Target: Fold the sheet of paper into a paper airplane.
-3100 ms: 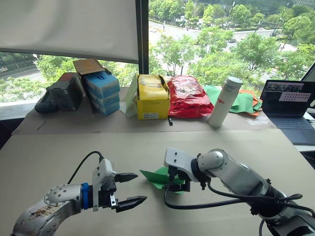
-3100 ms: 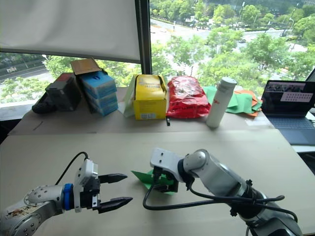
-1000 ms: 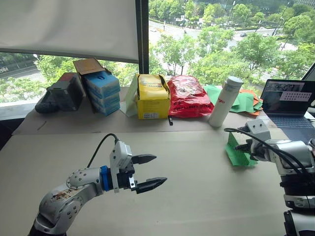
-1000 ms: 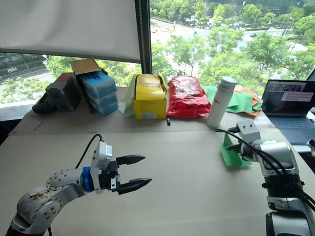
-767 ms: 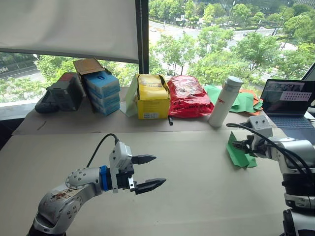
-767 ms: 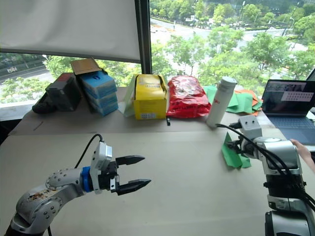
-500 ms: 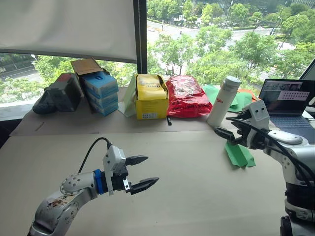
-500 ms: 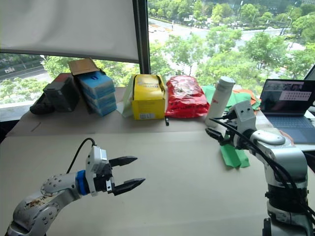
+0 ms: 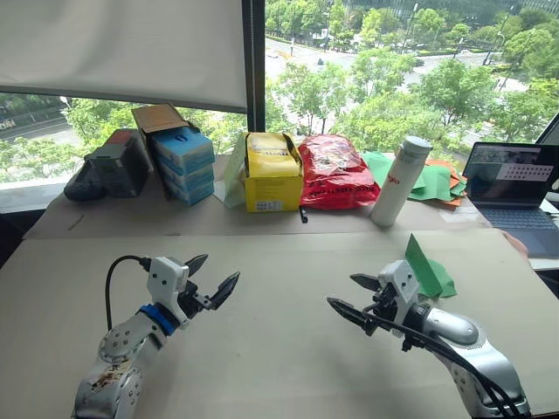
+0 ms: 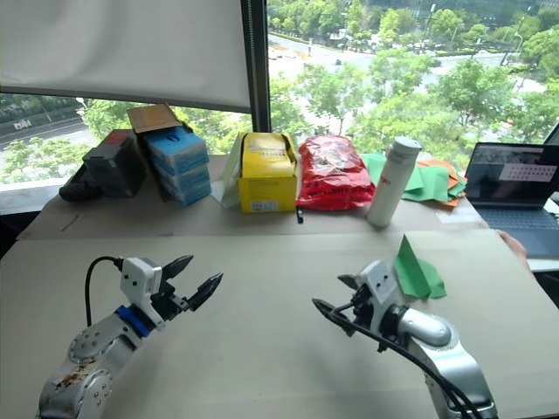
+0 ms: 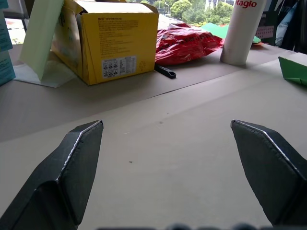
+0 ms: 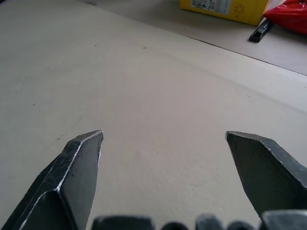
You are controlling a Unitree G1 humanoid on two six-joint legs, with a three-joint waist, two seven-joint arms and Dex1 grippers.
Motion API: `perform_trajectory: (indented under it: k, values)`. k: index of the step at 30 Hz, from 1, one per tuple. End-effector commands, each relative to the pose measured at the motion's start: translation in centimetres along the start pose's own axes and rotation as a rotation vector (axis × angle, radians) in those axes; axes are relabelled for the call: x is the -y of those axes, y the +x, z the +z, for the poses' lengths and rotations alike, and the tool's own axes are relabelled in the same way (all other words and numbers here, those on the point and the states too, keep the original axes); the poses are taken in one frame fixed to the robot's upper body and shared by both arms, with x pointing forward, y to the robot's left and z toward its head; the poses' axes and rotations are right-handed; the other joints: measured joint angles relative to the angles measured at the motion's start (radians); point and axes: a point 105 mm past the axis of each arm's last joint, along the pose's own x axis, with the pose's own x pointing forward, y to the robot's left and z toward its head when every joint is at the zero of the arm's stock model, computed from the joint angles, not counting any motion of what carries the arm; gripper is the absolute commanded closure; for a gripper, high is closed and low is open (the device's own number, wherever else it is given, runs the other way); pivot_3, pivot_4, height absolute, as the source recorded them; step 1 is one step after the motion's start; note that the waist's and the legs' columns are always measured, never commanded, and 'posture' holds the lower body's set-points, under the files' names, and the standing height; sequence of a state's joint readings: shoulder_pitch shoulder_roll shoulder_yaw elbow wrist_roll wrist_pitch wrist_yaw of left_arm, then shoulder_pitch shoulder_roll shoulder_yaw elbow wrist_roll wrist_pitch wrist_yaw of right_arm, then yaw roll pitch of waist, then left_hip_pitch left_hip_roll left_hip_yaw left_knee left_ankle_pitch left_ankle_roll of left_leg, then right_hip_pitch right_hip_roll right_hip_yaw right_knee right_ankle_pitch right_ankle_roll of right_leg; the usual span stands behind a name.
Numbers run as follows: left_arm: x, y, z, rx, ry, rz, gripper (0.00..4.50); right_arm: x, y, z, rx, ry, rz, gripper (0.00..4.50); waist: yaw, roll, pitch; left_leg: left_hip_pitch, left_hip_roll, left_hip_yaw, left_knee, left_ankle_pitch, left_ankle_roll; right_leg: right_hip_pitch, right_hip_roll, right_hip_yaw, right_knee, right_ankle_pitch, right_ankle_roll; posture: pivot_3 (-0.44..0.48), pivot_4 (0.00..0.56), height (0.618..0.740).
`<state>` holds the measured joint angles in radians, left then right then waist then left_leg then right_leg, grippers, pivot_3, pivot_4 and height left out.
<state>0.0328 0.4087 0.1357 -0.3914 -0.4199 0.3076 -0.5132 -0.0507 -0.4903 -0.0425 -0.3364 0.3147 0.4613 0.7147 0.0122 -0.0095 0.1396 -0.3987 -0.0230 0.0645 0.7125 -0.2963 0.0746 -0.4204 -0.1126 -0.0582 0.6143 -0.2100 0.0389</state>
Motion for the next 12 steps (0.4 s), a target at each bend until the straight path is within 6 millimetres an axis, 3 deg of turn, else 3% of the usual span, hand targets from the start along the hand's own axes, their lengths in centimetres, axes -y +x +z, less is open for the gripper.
perform_trajectory:
  k: [1,12]
  values:
    - [-0.20,-0.08,0.52,0.022,0.016,0.015,0.00,0.05,-0.01,1.08,0.055,-0.048,-0.004,0.02,0.000,0.000,0.000,0.000,0.000,0.000,0.000,0.000,0.000,0.000,0.000,0.000,0.000,0.000,0.000,0.000,0.150,0.740]
    - [-0.06,0.11,0.51,0.016,0.040,0.008,0.00,0.54,-0.07,0.85,0.059,-0.053,-0.019,0.02,0.001,0.000,0.000,0.000,0.001,0.000,0.000,0.000,0.000,0.000,0.000,0.000,0.000,0.000,0.000,0.000,0.150,0.740]
